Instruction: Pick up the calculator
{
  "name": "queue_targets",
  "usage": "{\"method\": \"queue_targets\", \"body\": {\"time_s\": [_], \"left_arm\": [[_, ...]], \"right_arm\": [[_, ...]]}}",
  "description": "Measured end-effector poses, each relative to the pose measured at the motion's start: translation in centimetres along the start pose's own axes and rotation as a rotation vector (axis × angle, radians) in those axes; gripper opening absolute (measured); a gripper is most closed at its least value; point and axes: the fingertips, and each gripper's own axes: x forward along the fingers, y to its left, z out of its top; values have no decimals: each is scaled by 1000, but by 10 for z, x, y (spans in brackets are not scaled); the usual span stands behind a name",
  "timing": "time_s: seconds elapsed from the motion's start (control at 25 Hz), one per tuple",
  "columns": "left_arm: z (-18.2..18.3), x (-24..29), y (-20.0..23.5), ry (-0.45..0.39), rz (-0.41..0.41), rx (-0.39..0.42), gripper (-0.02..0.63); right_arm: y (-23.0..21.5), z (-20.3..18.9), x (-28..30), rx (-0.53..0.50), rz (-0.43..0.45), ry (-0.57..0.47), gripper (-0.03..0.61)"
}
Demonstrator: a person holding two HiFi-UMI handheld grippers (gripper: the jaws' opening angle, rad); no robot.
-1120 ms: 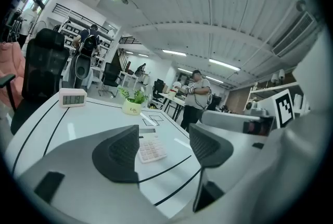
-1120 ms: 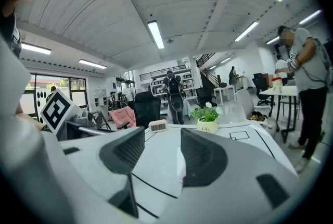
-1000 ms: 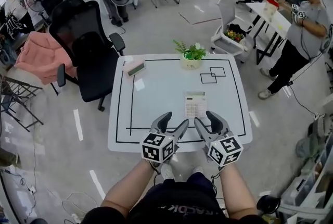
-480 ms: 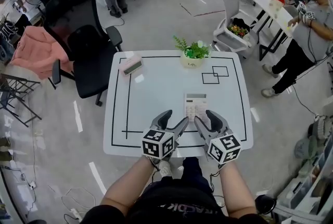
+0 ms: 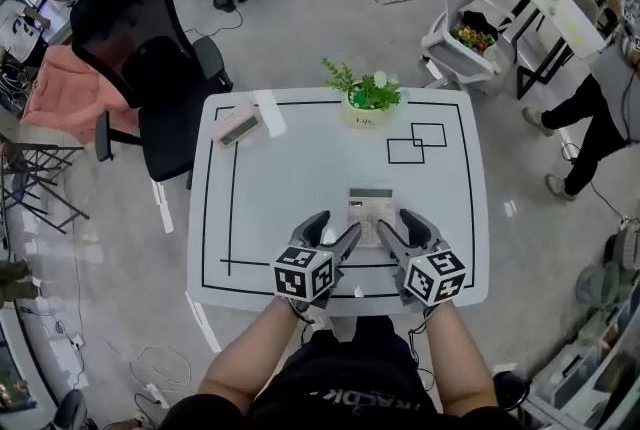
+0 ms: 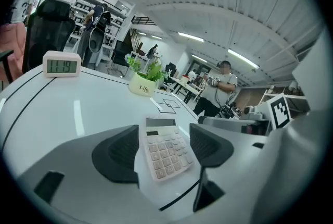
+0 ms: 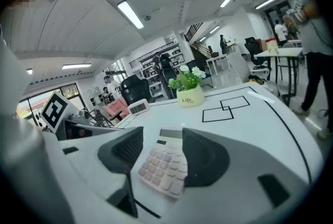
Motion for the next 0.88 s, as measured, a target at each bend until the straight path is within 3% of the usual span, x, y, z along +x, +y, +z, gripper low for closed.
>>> {"method": "queue_targets", "body": {"time_s": [0.32, 0.88], "left_arm": [[-14, 44, 20, 55, 48, -45, 296], [-24, 72, 35, 89, 91, -86, 296]], "right_arm": [[-43, -22, 35, 83, 28, 86, 219], [-58, -37, 59, 107, 56, 185, 219]]}}
